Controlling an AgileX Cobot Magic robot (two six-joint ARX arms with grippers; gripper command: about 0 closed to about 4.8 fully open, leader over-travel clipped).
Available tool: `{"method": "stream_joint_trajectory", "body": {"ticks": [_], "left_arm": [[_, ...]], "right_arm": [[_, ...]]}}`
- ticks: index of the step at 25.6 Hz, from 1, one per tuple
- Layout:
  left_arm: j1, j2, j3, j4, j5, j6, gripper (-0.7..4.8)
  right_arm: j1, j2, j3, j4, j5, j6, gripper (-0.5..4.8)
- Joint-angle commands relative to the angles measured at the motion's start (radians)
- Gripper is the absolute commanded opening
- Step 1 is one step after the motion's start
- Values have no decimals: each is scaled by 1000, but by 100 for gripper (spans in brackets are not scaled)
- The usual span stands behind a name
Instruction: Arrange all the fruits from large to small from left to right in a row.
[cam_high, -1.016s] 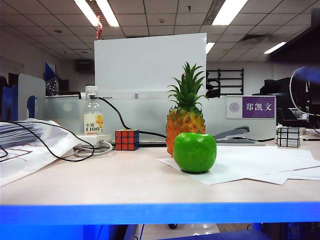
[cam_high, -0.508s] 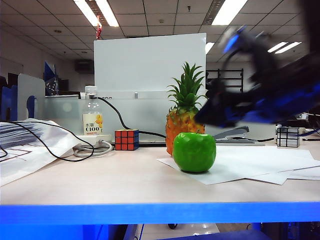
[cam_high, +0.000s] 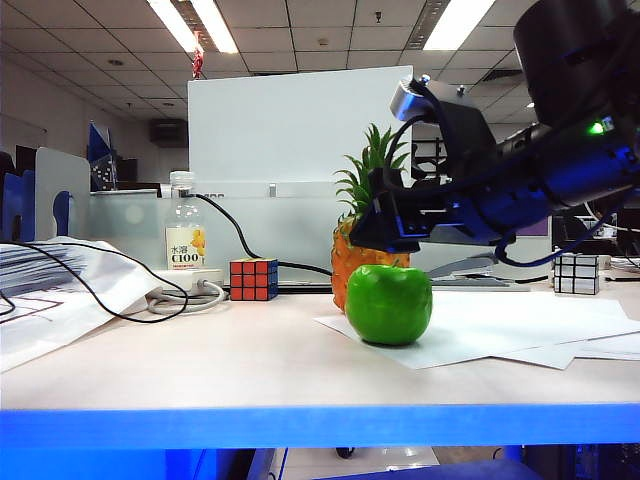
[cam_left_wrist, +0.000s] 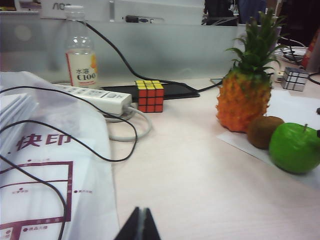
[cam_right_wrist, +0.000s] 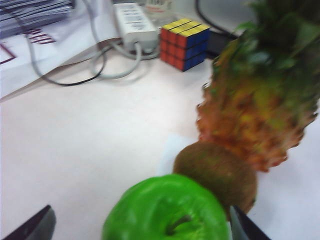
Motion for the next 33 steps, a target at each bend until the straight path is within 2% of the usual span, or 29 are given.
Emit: {"method": "stream_joint_trajectory", "body": {"ticks": [1, 17, 33], "left_arm": [[0, -2, 1, 13, 0, 1, -5], [0, -2, 1, 25, 0, 5, -5], [0, -2, 1, 32, 0, 5, -5]], "right_arm": [[2, 2, 21, -17, 34, -26, 479], [3, 152, 52, -35, 25, -24, 479], [3, 165, 53, -50, 28, -24, 479]]}}
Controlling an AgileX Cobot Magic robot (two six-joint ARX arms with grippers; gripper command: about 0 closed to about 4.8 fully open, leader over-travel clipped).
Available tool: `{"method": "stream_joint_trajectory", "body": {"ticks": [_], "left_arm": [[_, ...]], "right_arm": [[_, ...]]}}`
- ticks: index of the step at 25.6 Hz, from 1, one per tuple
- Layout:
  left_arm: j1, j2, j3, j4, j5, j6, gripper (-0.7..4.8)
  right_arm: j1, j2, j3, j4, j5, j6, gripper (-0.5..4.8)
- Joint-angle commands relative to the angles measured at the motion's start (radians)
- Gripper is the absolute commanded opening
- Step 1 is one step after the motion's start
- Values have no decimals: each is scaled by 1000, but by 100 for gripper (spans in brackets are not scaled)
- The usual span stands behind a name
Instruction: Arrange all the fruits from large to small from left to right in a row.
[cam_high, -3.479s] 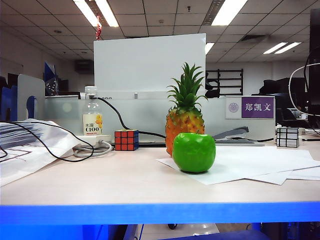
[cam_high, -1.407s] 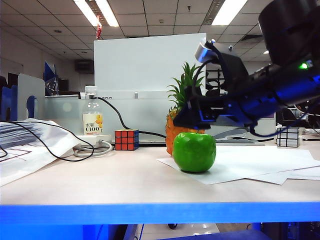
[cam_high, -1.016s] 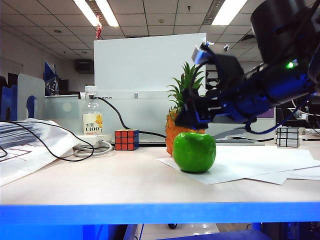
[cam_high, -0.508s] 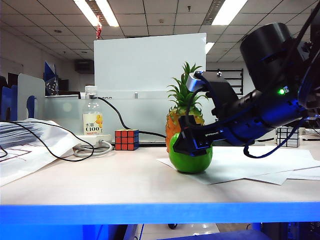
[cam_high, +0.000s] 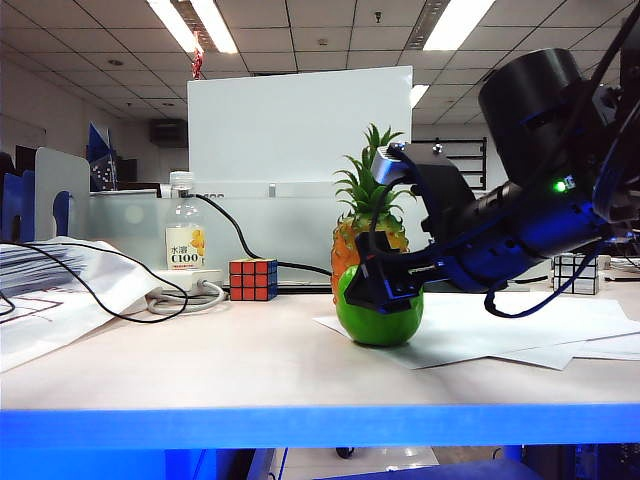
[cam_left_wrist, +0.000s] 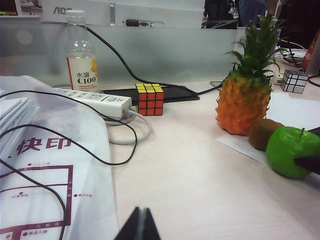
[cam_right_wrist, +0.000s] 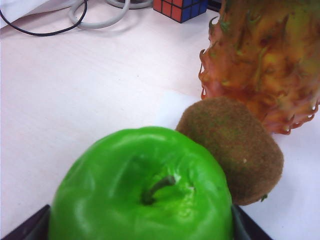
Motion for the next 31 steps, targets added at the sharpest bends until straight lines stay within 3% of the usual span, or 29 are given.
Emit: {"method": "stream_joint_trajectory", "body": {"ticks": [1, 2, 3, 4, 6, 7, 15, 17, 24, 31], "left_arm": [[0, -2, 1, 21, 0, 4, -5], [0, -2, 1, 21, 0, 4, -5], [0, -2, 1, 21, 0, 4, -5], [0, -2, 1, 21, 0, 4, -5], [0, -2, 1, 21, 0, 4, -5], [0, -2, 1, 21, 0, 4, -5], [0, -2, 1, 20, 0, 4, -5], [0, -2, 1, 20, 0, 4, -5], [0, -2, 1, 20, 0, 3, -5], [0, -2, 1, 20, 1, 3, -5]], "right_arm": [[2, 3, -1, -40, -12, 1, 479], [2, 3, -1, -46, -20, 1, 451], [2, 3, -1, -51, -27, 1, 270], [2, 3, -1, -54, -39, 1, 153], [2, 3, -1, -58, -45, 2, 15], [2, 3, -1, -58, -48, 3, -8], [6, -34, -10, -57, -241, 64, -6], [26, -68, -29, -56, -243, 66, -6], [124, -239, -131, -85, -115, 43, -6], [174, -315, -218, -158, 80, -10, -6]]}}
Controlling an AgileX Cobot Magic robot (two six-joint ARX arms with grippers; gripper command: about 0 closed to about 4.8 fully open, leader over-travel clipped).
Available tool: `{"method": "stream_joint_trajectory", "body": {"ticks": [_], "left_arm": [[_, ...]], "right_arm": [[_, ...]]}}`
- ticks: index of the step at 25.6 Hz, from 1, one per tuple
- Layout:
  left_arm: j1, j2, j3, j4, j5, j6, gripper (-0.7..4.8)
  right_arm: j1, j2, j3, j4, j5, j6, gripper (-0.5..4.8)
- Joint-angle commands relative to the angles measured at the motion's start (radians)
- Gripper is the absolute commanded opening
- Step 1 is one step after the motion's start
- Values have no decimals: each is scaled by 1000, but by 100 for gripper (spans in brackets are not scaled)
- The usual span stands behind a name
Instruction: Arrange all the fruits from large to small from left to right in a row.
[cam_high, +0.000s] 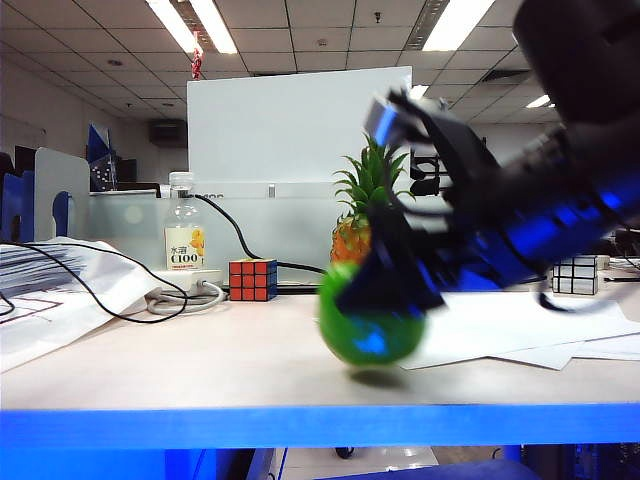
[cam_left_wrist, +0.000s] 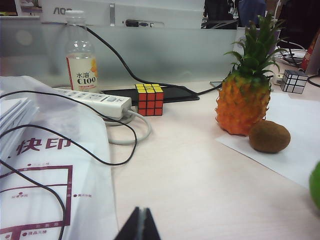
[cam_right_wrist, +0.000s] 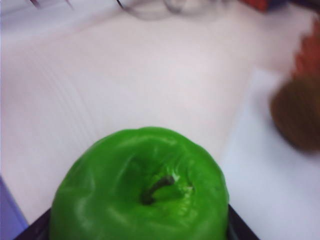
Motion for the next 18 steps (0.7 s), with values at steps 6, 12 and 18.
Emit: {"method": "stream_joint_trajectory", "body": {"ticks": [6, 12, 18], "left_arm": [[0, -2, 1, 20, 4, 3, -5], [0, -2, 1, 20, 4, 3, -5], [0, -2, 1, 20, 4, 3, -5]], "right_arm": [[7, -8, -53, 0, 68, -18, -6], [7, -8, -53, 3, 68, -17, 17], [7, -9, -53, 7, 79, -16, 388]]}}
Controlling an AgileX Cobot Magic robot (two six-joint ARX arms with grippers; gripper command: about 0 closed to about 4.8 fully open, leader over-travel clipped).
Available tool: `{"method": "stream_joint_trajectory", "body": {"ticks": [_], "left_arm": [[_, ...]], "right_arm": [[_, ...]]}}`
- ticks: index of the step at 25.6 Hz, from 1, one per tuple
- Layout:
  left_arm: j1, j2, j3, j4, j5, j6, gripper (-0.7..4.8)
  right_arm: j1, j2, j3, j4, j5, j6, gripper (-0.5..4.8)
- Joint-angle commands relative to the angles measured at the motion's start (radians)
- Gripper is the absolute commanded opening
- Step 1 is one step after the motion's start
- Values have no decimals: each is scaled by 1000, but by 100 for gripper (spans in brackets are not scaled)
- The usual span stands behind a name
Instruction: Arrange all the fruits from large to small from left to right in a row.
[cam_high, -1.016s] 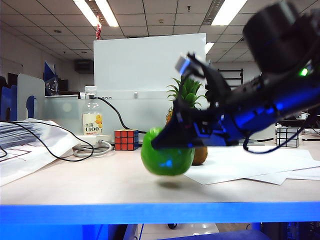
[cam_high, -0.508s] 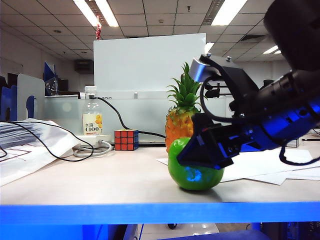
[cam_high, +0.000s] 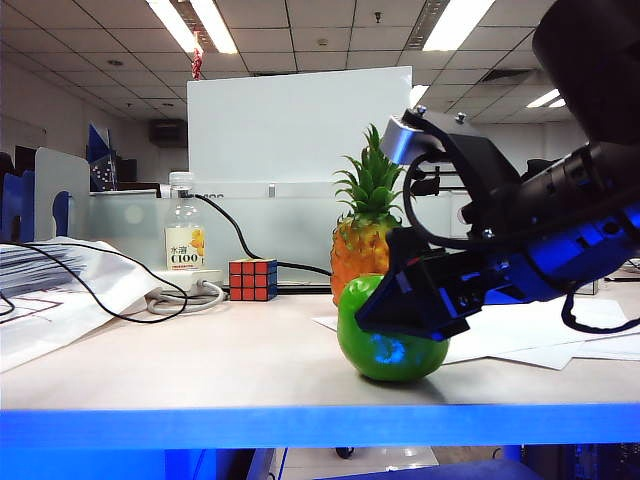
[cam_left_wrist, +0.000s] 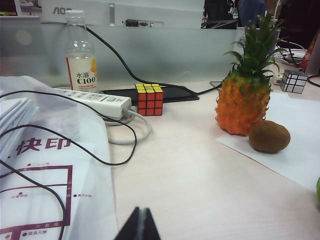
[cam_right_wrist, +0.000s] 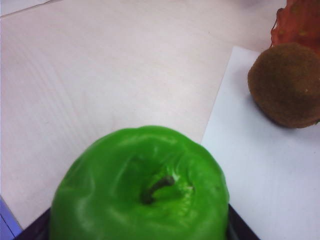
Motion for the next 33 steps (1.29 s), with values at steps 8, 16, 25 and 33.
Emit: {"method": "stream_joint_trajectory", "body": {"ticks": [8, 16, 25, 33], "left_arm": [[0, -2, 1, 19, 4, 3, -5], [0, -2, 1, 19, 4, 3, -5], [0, -2, 1, 19, 4, 3, -5], [0, -2, 1, 19, 3, 3, -5]], "right_arm": [[1, -1, -3, 47, 27, -2, 479], [1, -8, -3, 160, 48, -2, 479], [-8, -70, 10, 252, 99, -60, 479], [-124, -24, 231, 31, 64, -104, 479]]}}
